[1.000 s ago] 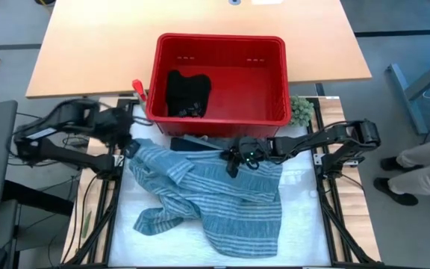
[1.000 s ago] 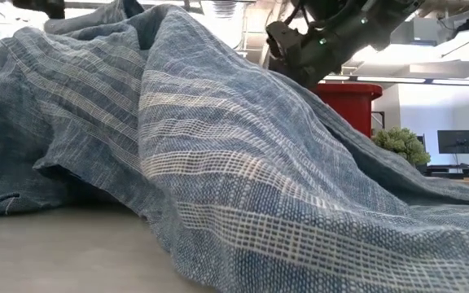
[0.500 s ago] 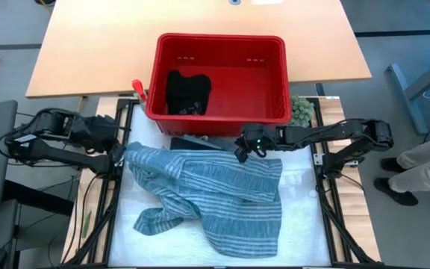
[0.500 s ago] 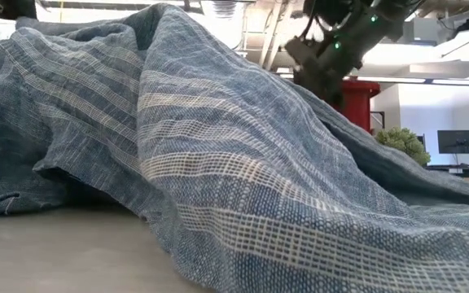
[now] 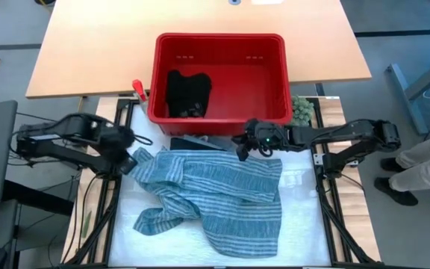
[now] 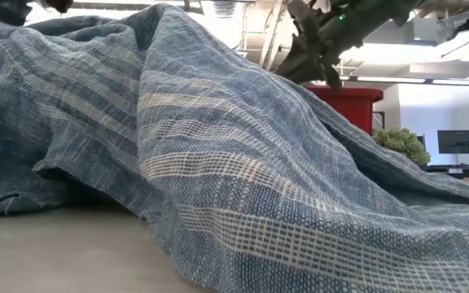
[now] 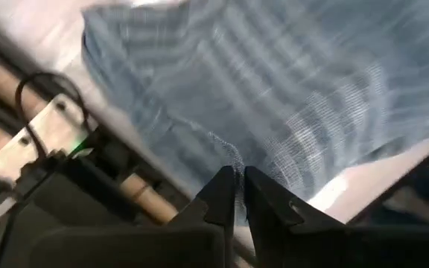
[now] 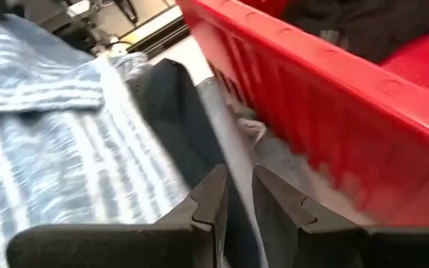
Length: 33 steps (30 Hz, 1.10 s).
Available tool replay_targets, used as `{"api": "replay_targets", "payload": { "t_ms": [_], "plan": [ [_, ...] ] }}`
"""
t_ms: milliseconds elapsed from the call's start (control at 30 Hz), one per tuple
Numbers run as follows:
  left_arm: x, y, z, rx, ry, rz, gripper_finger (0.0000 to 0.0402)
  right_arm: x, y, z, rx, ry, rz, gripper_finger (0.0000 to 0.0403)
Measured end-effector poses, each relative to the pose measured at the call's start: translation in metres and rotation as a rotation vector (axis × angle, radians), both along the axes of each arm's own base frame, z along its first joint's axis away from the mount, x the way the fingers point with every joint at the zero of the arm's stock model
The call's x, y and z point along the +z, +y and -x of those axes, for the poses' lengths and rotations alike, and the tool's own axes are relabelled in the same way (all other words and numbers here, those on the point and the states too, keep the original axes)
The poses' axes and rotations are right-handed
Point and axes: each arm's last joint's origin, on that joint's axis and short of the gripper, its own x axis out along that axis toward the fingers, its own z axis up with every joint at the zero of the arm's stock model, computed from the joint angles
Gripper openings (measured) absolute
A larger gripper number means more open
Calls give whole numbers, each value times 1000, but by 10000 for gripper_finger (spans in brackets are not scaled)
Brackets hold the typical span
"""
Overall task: Fold Laundry from Bin
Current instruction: Fold the blue and white patterned shirt
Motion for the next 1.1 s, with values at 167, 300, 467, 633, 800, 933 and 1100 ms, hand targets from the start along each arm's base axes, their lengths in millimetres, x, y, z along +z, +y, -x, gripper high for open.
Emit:
{"api": "replay_targets", "payload": {
  "t_ms": [167,300,467,633,800,933,1100],
  "plan": [
    [-36,-3,-11,-54,172,93,23,-1,12,-1,58,0,-31,91],
    [-64,-6,-10,-111,284,177,28,-5,26,4,260,59,-178,91],
    [-68,-3,-7,-101,289,86,52,-7,55,26,383,217,-331,91],
    [-44,-1,3,-57,160,31,83,1,98,54,470,288,-411,91],
    [-19,-9,7,-162,-150,64,97,3,148,68,633,267,-380,91],
    [-7,-33,-8,-481,-453,114,88,-3,181,70,730,242,-366,91],
    [-12,-76,-22,-801,-520,79,58,-14,214,67,782,212,-355,91]
  ]
}}
